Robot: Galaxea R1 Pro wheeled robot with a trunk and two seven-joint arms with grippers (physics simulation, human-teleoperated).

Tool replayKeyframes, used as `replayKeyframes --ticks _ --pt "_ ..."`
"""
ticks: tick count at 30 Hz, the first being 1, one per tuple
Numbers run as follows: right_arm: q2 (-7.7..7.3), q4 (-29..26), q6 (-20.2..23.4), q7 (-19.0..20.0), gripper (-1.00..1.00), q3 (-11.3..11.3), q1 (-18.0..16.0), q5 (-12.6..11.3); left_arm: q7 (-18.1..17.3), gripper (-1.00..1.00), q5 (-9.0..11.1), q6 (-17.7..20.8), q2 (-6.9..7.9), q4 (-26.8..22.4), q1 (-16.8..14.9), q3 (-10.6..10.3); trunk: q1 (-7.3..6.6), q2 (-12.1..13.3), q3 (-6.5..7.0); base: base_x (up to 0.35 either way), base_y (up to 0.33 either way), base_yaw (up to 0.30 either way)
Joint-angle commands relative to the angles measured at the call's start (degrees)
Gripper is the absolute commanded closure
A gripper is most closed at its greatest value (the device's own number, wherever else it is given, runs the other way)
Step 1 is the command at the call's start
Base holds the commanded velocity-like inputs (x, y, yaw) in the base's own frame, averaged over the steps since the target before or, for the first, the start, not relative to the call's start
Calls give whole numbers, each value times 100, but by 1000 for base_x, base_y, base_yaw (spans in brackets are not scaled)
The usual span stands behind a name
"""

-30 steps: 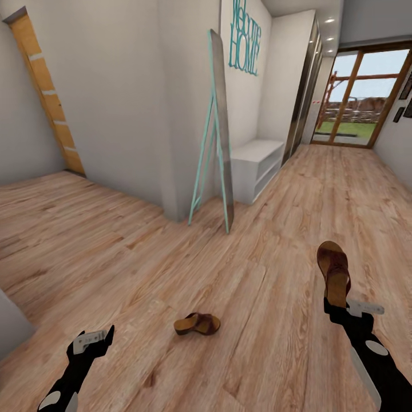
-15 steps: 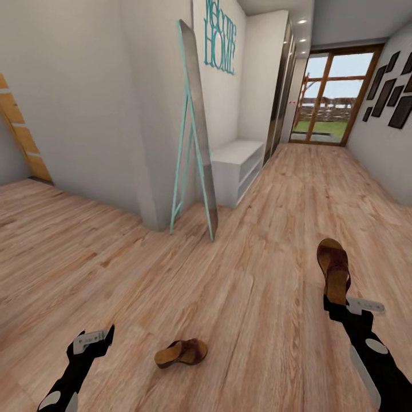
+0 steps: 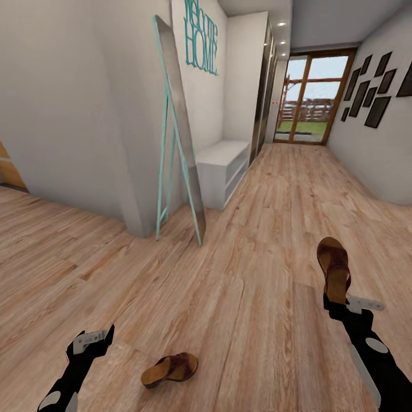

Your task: Pick up the two gym shoes and the two sandals from the corridor floor and place them onto the hallstand (shoe rack) in the corridor, making sure they are on the rack and not on the floor. Arrange them so the two gym shoes are next to each other and the two sandals are next to each other.

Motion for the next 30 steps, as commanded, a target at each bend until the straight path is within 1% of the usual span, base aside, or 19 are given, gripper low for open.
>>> replayKeyframes --ticks 1,6,18,30 --pt "-1 -6 10 -24 100 10 -3 -70 -36 -100 -60 -28 -2 1 -6 48 -1 -2 -4 3 0 -114" --pt "-1 -6 10 -24 100 10 -3 -68 -40 -100 -60 -33 3 -4 -6 49 -1 -2 -2 -74 67 -39" --pt "-1 2 10 -24 100 10 -3 -66 -36 -100 -57 -25 4 -5 -6 56 -1 -2 -2 -189 182 -8" --pt "-8 13 10 -24 100 10 -3 -66 -44 -100 -51 -33 4 -6 -6 57 -1 -2 -2 -8 9 -244"
